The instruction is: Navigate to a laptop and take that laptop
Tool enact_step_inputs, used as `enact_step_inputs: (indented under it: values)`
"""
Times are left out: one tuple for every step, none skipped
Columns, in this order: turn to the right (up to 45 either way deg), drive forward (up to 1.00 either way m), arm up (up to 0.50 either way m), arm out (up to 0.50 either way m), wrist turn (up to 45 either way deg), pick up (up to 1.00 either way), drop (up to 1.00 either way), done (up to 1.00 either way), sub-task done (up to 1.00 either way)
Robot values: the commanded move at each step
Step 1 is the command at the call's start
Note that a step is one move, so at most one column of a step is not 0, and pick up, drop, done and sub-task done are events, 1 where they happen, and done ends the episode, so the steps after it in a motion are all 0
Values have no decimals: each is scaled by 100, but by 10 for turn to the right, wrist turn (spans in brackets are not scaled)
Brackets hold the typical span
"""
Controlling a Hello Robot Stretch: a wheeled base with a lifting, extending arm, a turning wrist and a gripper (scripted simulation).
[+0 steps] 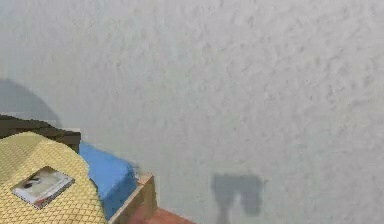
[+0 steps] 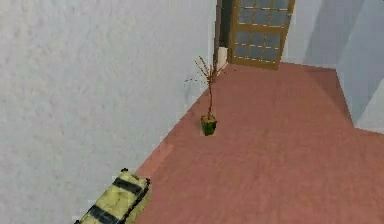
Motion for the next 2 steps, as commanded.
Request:
enact_step_inputs:
  values:
    - [-450,0,0,0,0,0,0,0,0]
    - [-450,0,0,0,0,0,0,0,0]
